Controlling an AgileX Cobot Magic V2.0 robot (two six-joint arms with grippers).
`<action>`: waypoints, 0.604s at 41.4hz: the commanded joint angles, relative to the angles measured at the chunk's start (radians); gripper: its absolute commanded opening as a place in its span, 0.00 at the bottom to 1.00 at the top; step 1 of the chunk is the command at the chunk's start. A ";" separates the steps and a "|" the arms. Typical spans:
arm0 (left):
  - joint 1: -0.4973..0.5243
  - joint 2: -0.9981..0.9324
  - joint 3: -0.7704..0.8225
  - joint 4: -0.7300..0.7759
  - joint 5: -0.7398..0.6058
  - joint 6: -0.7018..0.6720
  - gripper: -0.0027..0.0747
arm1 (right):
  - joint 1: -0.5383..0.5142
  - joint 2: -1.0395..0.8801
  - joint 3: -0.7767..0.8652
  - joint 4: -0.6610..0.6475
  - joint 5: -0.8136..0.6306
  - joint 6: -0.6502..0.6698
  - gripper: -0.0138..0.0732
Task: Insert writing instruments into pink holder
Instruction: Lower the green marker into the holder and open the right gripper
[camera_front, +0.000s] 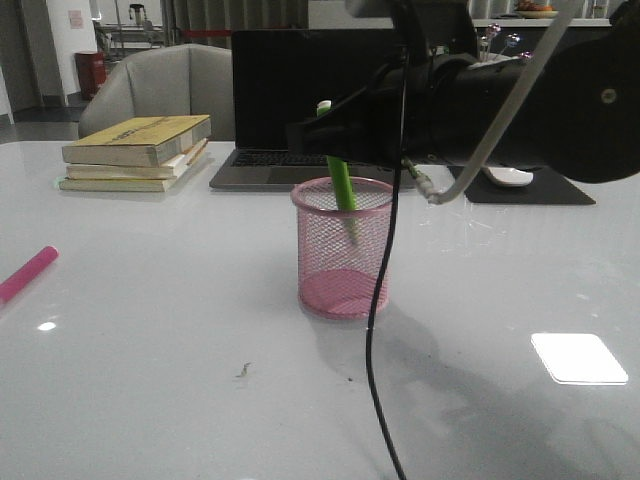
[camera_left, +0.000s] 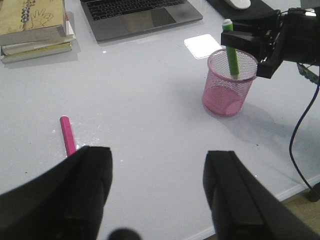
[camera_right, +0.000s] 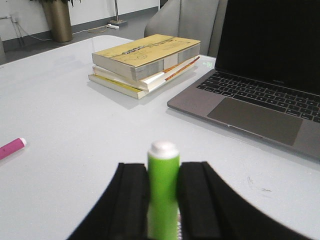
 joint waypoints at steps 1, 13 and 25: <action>-0.007 0.011 -0.030 -0.009 -0.076 0.002 0.62 | -0.001 -0.046 -0.027 -0.012 -0.094 -0.011 0.66; -0.007 0.011 -0.030 -0.009 -0.076 0.002 0.62 | -0.001 -0.277 -0.027 -0.012 0.173 -0.011 0.70; -0.007 0.011 -0.030 -0.009 -0.076 0.002 0.62 | -0.006 -0.659 -0.027 -0.021 0.893 -0.012 0.70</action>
